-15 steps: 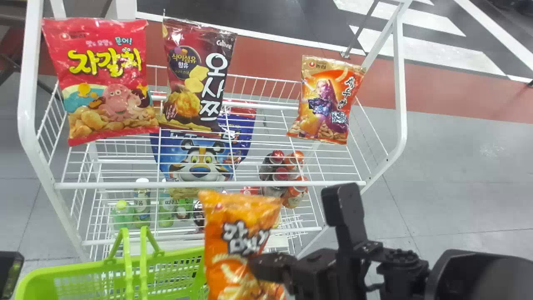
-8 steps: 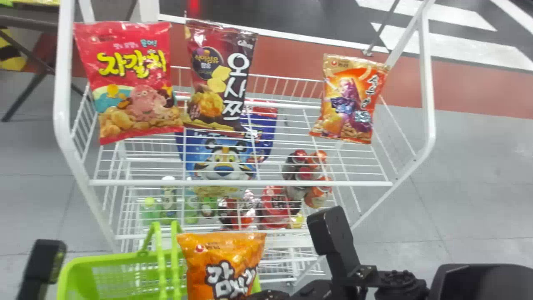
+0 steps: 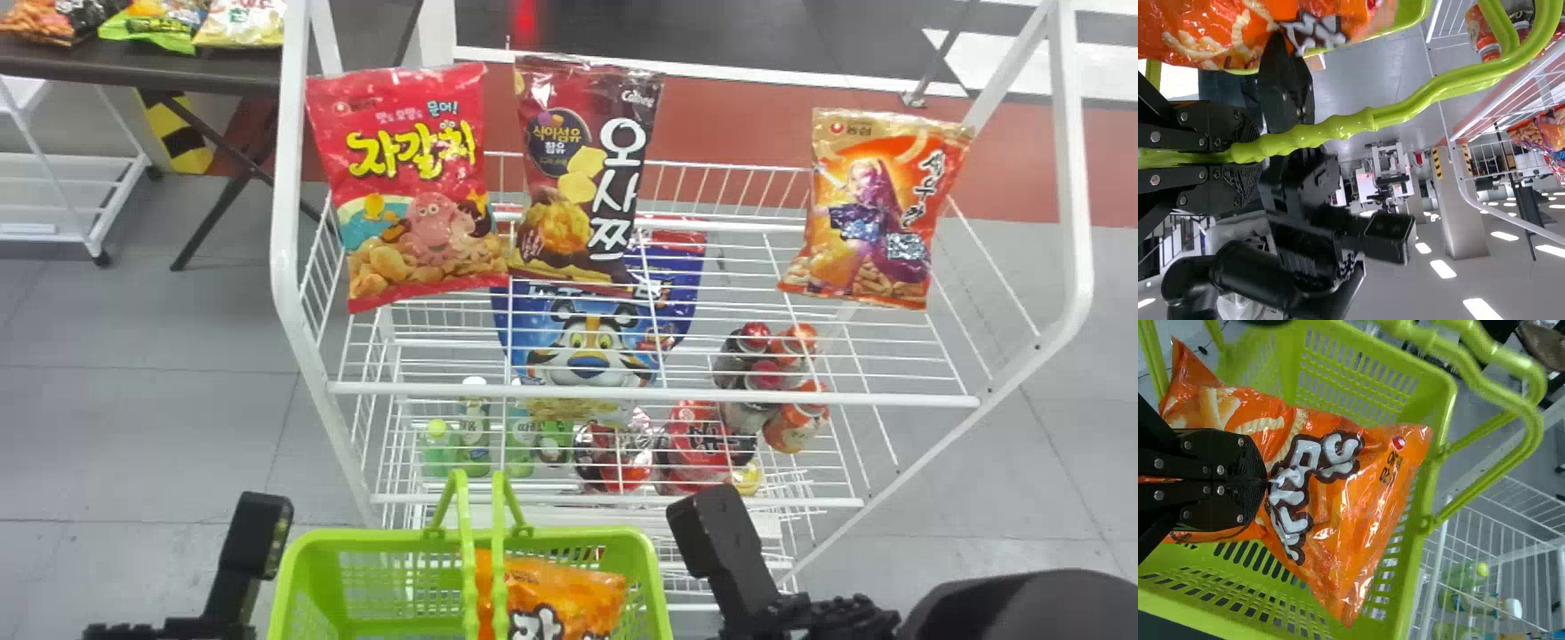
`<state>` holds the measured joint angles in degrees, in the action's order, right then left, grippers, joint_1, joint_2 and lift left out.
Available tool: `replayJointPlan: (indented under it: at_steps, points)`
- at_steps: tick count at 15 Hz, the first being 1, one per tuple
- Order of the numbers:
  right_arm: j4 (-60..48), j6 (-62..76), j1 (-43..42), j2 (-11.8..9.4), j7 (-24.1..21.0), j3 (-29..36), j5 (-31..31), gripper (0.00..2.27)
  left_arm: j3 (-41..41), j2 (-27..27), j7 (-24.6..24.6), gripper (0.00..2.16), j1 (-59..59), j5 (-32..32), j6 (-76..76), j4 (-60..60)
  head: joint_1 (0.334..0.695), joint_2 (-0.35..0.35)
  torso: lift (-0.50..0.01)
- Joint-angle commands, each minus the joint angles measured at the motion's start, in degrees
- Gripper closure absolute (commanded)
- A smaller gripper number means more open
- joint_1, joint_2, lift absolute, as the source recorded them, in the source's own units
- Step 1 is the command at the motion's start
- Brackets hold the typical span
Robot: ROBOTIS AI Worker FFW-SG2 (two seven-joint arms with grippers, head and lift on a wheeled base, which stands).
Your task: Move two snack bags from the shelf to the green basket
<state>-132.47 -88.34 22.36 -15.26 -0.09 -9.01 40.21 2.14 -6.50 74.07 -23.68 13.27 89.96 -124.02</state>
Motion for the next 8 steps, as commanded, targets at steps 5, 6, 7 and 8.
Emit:
replayJointPlan:
  at_steps: [5, 6, 7, 8]
  points:
    - [4.4, 0.3, -2.8, 0.3, 0.3, -1.3, -3.8, 0.0, 0.3, 0.1, 0.2, 1.98, -0.5, 0.0, 0.1, -0.1, 0.695, -0.089, -0.018]
    - [2.9, -1.6, -2.8, 0.1, 0.3, -0.7, -4.5, 0.0, 0.3, 0.1, 0.2, 1.98, -0.6, 0.0, 0.1, -0.1, 0.695, -0.099, -0.018]
    - [1.3, -1.7, -2.8, 0.1, 0.3, 0.0, -4.9, 0.04, 0.3, 0.0, 0.2, 1.98, -0.7, 0.0, 0.1, -0.2, 0.695, -0.11, -0.018]
    - [-0.9, -1.7, -2.8, 0.0, 0.3, 0.9, -5.1, 0.06, 0.3, 0.0, 0.2, 1.98, -0.8, -0.1, 0.1, -0.4, 0.695, -0.126, -0.018]
